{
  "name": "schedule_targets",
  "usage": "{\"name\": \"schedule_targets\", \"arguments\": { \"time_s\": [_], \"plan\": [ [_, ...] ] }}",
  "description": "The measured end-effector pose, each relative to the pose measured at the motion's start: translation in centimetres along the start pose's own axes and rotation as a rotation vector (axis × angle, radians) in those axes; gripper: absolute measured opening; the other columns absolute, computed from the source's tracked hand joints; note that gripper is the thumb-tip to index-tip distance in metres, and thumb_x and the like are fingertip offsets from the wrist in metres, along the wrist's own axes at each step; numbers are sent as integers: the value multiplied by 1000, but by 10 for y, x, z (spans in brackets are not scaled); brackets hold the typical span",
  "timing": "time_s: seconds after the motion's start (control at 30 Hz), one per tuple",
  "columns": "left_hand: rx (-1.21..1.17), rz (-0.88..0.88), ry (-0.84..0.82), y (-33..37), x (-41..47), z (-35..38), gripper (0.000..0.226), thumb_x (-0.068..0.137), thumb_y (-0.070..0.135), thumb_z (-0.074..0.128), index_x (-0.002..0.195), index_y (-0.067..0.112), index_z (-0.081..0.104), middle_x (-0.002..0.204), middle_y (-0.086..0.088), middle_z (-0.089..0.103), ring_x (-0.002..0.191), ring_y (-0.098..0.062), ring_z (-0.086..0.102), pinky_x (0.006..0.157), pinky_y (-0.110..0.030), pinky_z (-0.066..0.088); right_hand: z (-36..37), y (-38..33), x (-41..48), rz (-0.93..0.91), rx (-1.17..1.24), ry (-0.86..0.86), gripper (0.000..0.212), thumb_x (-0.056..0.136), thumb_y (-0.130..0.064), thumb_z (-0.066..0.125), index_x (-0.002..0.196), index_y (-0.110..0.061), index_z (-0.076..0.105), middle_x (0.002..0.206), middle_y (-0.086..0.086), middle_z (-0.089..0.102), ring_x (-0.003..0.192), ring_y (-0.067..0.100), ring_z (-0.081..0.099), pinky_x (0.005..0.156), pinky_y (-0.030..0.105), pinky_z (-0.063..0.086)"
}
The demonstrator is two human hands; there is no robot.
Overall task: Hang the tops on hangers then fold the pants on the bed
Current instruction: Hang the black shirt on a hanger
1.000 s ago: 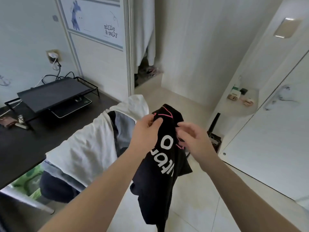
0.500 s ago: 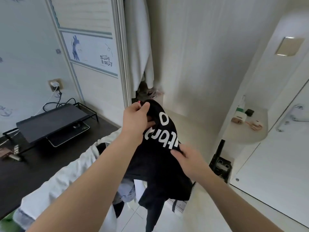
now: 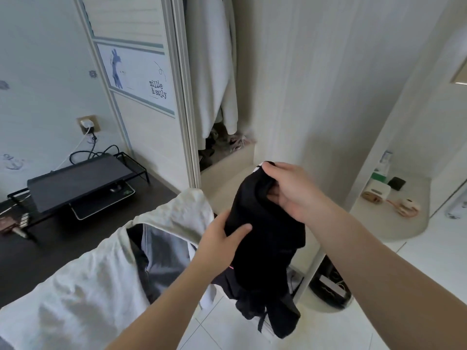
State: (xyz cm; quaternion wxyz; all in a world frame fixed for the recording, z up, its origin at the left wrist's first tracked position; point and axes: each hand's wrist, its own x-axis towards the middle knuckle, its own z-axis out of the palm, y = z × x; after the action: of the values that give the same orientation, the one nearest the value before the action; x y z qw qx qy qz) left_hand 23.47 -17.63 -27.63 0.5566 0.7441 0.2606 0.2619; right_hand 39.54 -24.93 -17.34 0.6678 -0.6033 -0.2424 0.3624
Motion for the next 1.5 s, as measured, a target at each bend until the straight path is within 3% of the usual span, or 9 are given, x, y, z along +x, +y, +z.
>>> {"name": "schedule_targets", "arguments": {
  "time_s": [0.13, 0.23, 0.37, 0.5, 0.6, 0.93, 1.2, 1.3, 1.5],
  "plan": [
    [-11, 62, 238, 12, 21, -12, 14, 101, 36, 58, 91, 41, 67, 83, 16, 73, 80, 3, 68, 67, -11, 47, -20, 4, 5, -3, 60, 19, 15, 98, -16, 61, 111, -17, 67, 102, 5, 71, 89, 18, 69, 80, 33, 56],
    [-113, -7, 265, 33, 40, -18, 24, 103, 36, 56, 84, 36, 71, 78, 12, 74, 76, -2, 70, 66, -17, 53, -32, 24, -10, -3, -129, 17, 59, 87, -36, 72, 140, -34, 47, 135, -6, 56, 123, 11, 55, 108, 41, 43],
    [-86, -79, 119, 56, 54, -5, 39, 100, 34, 62, 67, 11, 59, 61, 1, 56, 60, -15, 56, 59, -28, 45, -29, 66, -41, -29, -355, -228, 99, 66, -56, 80, 151, -40, 31, 150, -15, 45, 137, 5, 44, 113, 39, 40],
    [-7, 11, -191, 69, 52, 10, 33, 97, 31, 67, 83, 1, 67, 71, -8, 65, 67, -15, 61, 65, -33, 51, -30, 82, -38, -188, -395, -184, 65, 84, -25, 79, 140, -34, 47, 126, -15, 64, 118, 3, 61, 98, 28, 51],
    [107, 45, -298, 70, 58, 3, 21, 90, 22, 76, 79, 7, 68, 68, -3, 63, 64, -13, 57, 62, -30, 46, -36, 74, -23, -319, -540, 34, 15, 91, -10, 69, 100, -21, 69, 86, -3, 71, 83, 15, 67, 78, 41, 53],
    [645, 143, -65, 16, 73, -49, 30, 77, -7, 55, 80, 23, 60, 76, 14, 58, 72, 7, 53, 63, -10, 36, -59, 30, 11, -426, -674, 234, 44, 87, 1, 51, 84, -39, 69, 84, -28, 69, 86, -13, 60, 71, 1, 39],
    [587, 26, 44, 11, 84, -96, 36, 71, -8, 45, 64, 23, 62, 60, 11, 62, 61, -6, 55, 56, -23, 44, -93, 86, 40, 126, -1393, 81, 22, 87, -3, 49, 89, -20, 61, 85, 2, 60, 86, 28, 61, 74, 35, 53],
    [682, -30, 27, -1, 82, -97, 31, 70, -5, 43, 63, 22, 57, 64, 4, 60, 73, -22, 59, 66, -35, 50, -95, 87, 42, 170, -1261, 135, 26, 86, 0, 52, 90, -23, 62, 95, 4, 64, 88, 25, 62, 72, 30, 50],
    [502, -163, 17, -18, 92, -104, 27, 86, 2, 41, 66, 12, 55, 59, 1, 50, 67, -24, 48, 66, -36, 39, -91, 60, 26, 253, -329, -32, 18, 100, -6, 58, 116, -1, 65, 109, 18, 68, 96, 26, 67, 86, 38, 56]
  ]
}}
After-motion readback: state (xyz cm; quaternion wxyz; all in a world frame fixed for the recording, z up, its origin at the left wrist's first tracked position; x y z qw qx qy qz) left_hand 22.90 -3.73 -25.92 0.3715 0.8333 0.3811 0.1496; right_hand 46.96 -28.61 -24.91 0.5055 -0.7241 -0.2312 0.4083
